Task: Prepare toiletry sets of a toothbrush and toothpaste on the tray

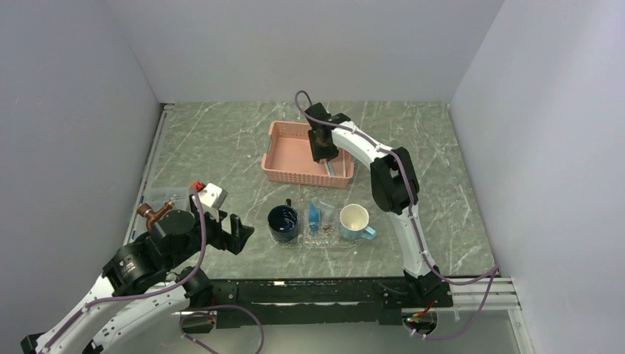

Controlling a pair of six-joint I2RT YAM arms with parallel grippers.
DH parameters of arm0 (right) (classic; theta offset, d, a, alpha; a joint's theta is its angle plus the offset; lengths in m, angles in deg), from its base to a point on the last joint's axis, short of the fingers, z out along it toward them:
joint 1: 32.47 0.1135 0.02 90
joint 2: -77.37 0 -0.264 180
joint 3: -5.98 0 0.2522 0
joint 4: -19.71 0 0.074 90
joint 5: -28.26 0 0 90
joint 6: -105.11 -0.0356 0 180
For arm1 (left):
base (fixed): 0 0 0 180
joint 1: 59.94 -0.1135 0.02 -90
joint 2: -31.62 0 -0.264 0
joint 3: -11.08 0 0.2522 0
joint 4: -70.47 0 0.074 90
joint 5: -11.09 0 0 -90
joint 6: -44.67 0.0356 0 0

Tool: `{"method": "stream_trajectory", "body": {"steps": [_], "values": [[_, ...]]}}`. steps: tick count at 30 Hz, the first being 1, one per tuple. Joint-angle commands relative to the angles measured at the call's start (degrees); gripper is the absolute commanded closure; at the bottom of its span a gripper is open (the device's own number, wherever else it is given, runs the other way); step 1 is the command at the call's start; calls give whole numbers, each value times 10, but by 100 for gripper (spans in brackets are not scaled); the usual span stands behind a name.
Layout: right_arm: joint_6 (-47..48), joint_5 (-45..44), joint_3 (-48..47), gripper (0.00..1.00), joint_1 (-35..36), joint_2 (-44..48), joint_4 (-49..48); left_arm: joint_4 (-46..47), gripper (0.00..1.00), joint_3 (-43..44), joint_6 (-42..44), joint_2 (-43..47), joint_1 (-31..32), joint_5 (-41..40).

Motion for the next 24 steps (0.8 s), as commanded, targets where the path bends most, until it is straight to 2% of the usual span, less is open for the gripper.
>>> {"method": "stream_trajectory", "body": {"steps": [1, 6, 15, 24], "values": [[6, 12, -24, 61, -2, -4, -23, 15, 1, 0, -9, -7, 1, -12], [6, 7, -21, 62, -2, -17, -26, 15, 1, 0, -9, -13, 0, -13], [12, -1, -9, 71, -1, -33, -25, 14, 1, 1, -10, -18, 1, -14], [14, -1, 13, 98, -1, -18, -34, 13, 1, 2, -11, -21, 1, -16]]}}
